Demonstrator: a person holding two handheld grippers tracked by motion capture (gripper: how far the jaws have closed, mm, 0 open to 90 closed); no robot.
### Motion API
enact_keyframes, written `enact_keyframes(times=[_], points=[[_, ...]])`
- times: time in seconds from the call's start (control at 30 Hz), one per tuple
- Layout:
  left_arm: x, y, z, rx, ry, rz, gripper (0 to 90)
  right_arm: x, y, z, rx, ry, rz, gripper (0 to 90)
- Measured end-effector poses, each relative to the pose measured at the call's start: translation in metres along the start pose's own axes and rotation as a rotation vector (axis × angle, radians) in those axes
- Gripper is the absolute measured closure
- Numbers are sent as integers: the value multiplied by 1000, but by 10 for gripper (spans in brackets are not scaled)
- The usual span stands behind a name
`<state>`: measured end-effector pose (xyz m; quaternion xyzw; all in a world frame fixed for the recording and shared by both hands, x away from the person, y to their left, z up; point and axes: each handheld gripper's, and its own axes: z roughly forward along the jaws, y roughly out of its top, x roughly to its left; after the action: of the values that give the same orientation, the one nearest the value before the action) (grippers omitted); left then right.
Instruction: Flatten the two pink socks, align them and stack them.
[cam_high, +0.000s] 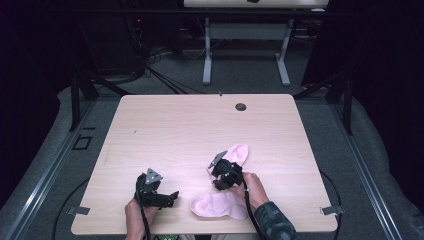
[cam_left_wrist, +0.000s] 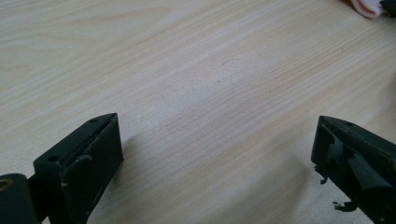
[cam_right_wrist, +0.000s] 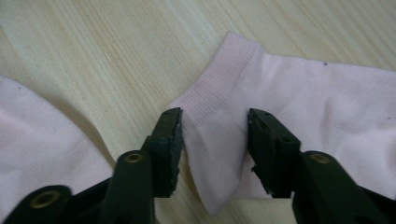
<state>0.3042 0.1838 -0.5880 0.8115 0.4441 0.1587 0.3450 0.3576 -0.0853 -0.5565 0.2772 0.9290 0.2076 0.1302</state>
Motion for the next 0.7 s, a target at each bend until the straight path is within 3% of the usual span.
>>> enact_keyframes(times=[0.13, 0.2, 0.23, 0.37, 0.4, 0.43, 0.53, 0.63, 0.7], points=[[-1, 0, 1, 1, 2, -1, 16, -1, 0, 0, 0, 11, 7, 766], [0, 1, 0, 4, 1, 0, 16, -2, -1, 0, -2, 13, 18, 800], [0, 2, 0, 2, -1, -1, 20, -7, -2, -1, -11, 44, 71, 850], [-3, 9, -7, -30, 0, 11, 22, -17, -3, -13, -87, 113, 192, 860], [-3, 9, -7, -30, 0, 11, 23, -17, -3, -13, -87, 113, 192, 860], [-7, 14, -12, -57, -2, 19, 24, -22, -1, -25, -145, 140, 245, 861], [-14, 26, -17, -100, -28, 30, 26, -28, 2, -41, -193, 165, 300, 861], [-21, 32, -18, -121, -40, 41, 31, -31, 5, -54, -237, 181, 342, 861], [-27, 39, -17, -117, -53, 71, 31, -32, 8, -67, -280, 196, 374, 861]])
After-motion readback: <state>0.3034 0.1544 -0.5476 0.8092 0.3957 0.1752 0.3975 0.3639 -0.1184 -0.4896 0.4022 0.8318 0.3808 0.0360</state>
